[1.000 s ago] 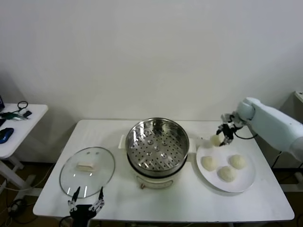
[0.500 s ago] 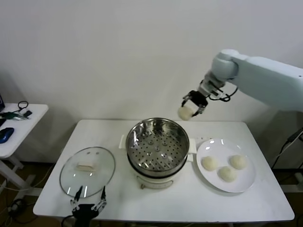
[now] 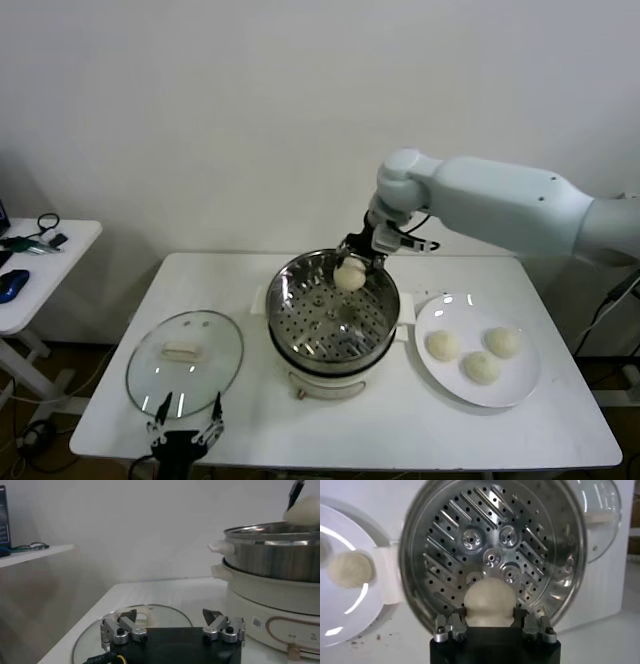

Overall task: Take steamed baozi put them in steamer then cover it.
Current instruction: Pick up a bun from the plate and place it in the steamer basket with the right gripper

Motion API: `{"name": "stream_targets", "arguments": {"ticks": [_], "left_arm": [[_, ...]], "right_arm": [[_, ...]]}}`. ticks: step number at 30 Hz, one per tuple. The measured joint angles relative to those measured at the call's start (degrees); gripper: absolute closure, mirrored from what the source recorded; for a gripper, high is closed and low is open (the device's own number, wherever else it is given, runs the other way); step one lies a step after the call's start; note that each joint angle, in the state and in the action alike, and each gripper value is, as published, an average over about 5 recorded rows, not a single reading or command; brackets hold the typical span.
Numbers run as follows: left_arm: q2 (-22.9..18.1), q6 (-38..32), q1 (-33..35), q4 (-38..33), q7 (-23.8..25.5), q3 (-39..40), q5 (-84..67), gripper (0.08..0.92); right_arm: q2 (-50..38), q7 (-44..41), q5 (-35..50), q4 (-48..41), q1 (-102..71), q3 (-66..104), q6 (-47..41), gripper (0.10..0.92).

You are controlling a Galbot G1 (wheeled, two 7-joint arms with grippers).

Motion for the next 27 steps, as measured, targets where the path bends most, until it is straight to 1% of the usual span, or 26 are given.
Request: {"name": "stream_targets", "arguments": {"ticks": [7, 9, 14, 16, 21, 24, 27], "left_arm": [[-0.03, 0.0, -0.4, 0.22, -0.02, 0.25, 0.2, 0.177], [-0.03, -0.01, -0.43, 0.34, -0.05, 0.37, 0.22, 0.177], [-0.03, -0.1, -0.37, 0.46, -0.18, 0.45, 0.23, 0.177], [-0.03, -0.11, -0.35, 0.41, -0.21, 0.43, 0.23, 0.177], [-0.03, -0.11, -0.2, 0.09, -0.23, 0.52, 0.39, 0.177], [-0.04, -0.11, -0.12, 0.1, -0.24, 0.69, 0.52, 0.177], [0.03, -0.14, -0.13, 0.28, -0.26, 0.8, 0.62, 0.177]], "right_arm": [[3.36, 2.22, -4.71, -4.85, -3.89, 1.44, 1.41, 0.388], [4.04, 2.66, -5.49, -6.0, -4.6, 1.61, 1.73, 0.369], [4.94, 3.32, -6.25, -7.52, -5.21, 1.64, 2.61, 0.248], [5.0, 3.32, -5.74, -7.67, -4.89, 1.4, 2.79, 0.22], [4.14, 1.91, -0.82, -6.93, -1.61, -0.06, 2.69, 0.203], [2.64, -0.08, 5.43, -5.78, 2.34, -2.58, 1.8, 0.203], [0.27, -2.4, 13.96, -4.26, 7.39, -6.64, -0.75, 0.202]]}}
